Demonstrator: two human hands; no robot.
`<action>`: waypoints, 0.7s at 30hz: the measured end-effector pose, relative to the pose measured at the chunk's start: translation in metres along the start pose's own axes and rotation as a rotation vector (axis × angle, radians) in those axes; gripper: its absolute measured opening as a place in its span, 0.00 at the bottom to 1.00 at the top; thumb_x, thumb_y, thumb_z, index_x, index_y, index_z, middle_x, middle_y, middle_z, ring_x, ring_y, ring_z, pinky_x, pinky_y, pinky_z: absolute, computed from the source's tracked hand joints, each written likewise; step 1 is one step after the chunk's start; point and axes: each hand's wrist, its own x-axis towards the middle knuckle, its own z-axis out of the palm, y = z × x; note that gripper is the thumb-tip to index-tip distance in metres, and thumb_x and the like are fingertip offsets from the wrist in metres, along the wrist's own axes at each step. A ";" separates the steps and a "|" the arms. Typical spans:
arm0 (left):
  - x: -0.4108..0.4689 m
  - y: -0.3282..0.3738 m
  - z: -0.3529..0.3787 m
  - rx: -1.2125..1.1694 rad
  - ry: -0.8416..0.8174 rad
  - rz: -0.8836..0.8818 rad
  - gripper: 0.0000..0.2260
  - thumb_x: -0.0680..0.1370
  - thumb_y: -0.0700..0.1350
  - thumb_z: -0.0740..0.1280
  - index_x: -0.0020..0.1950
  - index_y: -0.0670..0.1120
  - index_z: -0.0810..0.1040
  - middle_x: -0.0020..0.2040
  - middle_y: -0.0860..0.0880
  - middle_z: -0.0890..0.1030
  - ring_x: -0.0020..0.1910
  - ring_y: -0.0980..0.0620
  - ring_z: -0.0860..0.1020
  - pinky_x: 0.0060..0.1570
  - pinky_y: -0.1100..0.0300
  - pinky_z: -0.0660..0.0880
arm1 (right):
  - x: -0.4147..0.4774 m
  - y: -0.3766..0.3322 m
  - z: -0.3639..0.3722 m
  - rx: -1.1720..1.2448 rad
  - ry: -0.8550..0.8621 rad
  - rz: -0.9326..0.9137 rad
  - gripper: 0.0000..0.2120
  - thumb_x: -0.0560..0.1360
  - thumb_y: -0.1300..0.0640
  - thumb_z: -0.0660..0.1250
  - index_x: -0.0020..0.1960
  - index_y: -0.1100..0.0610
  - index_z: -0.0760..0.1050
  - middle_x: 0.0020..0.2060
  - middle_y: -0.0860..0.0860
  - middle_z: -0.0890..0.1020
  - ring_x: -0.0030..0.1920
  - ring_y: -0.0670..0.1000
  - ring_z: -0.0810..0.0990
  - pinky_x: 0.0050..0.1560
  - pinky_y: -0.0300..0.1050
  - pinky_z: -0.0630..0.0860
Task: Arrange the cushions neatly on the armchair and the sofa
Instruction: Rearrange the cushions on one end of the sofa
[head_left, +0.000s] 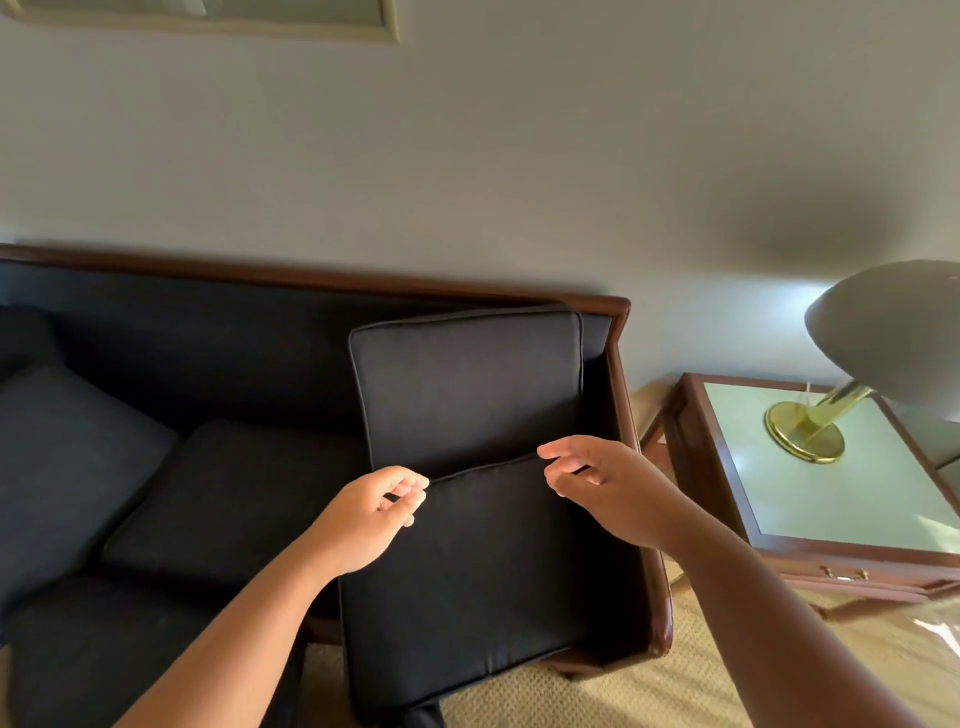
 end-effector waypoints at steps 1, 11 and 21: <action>0.015 -0.012 -0.002 0.005 -0.011 -0.031 0.09 0.83 0.52 0.62 0.63 0.57 0.77 0.57 0.59 0.81 0.49 0.64 0.82 0.51 0.63 0.78 | 0.016 0.003 0.004 -0.002 -0.010 0.033 0.13 0.82 0.48 0.65 0.65 0.39 0.75 0.55 0.36 0.81 0.54 0.41 0.81 0.57 0.37 0.79; 0.183 -0.148 0.014 0.218 -0.308 -0.282 0.13 0.84 0.51 0.60 0.68 0.56 0.75 0.64 0.58 0.77 0.56 0.59 0.78 0.57 0.60 0.76 | 0.168 0.075 0.095 0.083 -0.111 0.364 0.13 0.81 0.48 0.66 0.65 0.40 0.75 0.54 0.38 0.81 0.52 0.37 0.80 0.46 0.29 0.72; 0.299 -0.244 0.078 0.538 -0.391 -0.322 0.23 0.84 0.59 0.57 0.76 0.52 0.66 0.75 0.49 0.69 0.72 0.46 0.70 0.69 0.46 0.68 | 0.312 0.175 0.177 -0.338 -0.298 0.349 0.27 0.80 0.44 0.66 0.77 0.45 0.65 0.74 0.50 0.68 0.73 0.56 0.67 0.71 0.53 0.69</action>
